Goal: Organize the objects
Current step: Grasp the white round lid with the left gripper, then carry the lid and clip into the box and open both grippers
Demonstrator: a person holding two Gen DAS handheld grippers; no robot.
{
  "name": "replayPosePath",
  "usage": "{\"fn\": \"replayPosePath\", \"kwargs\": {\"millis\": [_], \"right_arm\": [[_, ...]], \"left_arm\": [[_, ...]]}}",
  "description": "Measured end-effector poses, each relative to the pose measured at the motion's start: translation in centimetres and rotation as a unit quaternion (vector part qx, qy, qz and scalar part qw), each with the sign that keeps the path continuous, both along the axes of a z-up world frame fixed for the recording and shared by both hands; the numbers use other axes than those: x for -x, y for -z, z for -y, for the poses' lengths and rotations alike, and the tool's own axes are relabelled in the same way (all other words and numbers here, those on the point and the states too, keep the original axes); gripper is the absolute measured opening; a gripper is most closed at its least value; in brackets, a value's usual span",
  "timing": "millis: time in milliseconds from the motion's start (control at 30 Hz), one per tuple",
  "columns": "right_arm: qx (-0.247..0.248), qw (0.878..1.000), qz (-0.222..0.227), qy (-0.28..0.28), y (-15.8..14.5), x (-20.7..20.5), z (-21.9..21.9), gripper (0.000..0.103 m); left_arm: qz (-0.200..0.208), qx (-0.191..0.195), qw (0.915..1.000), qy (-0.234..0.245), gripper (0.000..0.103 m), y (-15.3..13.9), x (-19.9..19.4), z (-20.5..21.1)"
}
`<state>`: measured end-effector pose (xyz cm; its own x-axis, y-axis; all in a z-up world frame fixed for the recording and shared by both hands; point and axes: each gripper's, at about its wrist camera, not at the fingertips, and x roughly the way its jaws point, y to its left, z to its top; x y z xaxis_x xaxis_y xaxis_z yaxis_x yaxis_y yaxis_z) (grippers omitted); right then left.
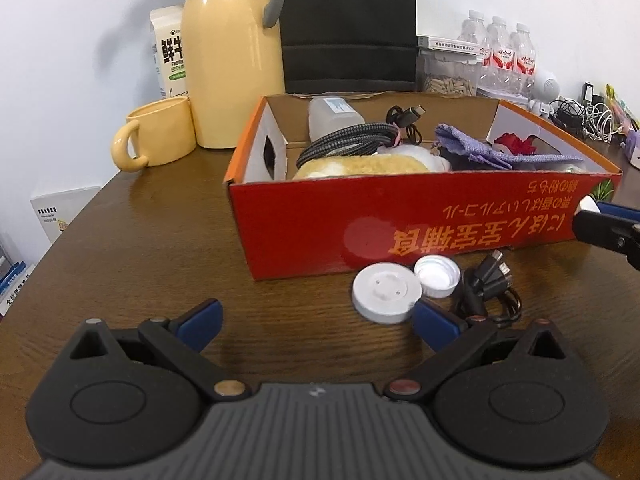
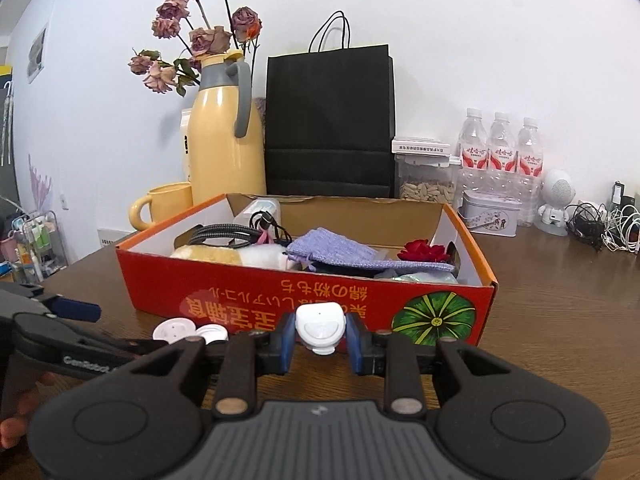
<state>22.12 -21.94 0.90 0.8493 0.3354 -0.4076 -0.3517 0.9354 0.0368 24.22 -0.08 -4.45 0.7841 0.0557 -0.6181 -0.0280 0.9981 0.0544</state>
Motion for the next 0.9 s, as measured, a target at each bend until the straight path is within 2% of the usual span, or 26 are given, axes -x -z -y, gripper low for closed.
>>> {"fn": "replayPosePath", "kwargs": {"millis": [133,200,233,267,400,633,900], "right_arm": [[-0.001,1.000,-0.001,-0.001,0.0,0.0,0.0,0.026],[0.000,1.000,-0.003,-0.001,0.1,0.0,0.0,0.026],[0.000,1.000,-0.004,-0.001,0.1,0.0,0.0,0.026],[-0.001,1.000,-0.006,-0.003,0.1,0.0,0.0,0.026],[-0.001,1.000,-0.006,-0.006,0.1,-0.1,-0.2,0.026],[-0.002,1.000,-0.004,-0.006,0.1,0.0,-0.1,0.026],[-0.002,1.000,-0.006,-0.006,0.2,-0.1,-0.1,0.026]], "left_arm": [[-0.003,0.002,0.9999,0.013,0.102,0.2,-0.9,0.8],[0.001,0.011,0.9997,0.021,0.077,0.3,-0.8,1.0],[0.004,0.019,0.9994,0.028,0.054,0.2,-0.7,1.0],[0.008,0.022,0.9991,0.035,0.041,0.1,-0.5,1.1],[0.016,0.022,0.9985,0.048,0.040,0.1,0.2,1.5],[0.040,0.028,0.9983,0.030,0.040,-0.4,1.1,0.9],[0.056,0.034,0.9974,0.031,0.040,-0.7,1.5,0.7]]}}
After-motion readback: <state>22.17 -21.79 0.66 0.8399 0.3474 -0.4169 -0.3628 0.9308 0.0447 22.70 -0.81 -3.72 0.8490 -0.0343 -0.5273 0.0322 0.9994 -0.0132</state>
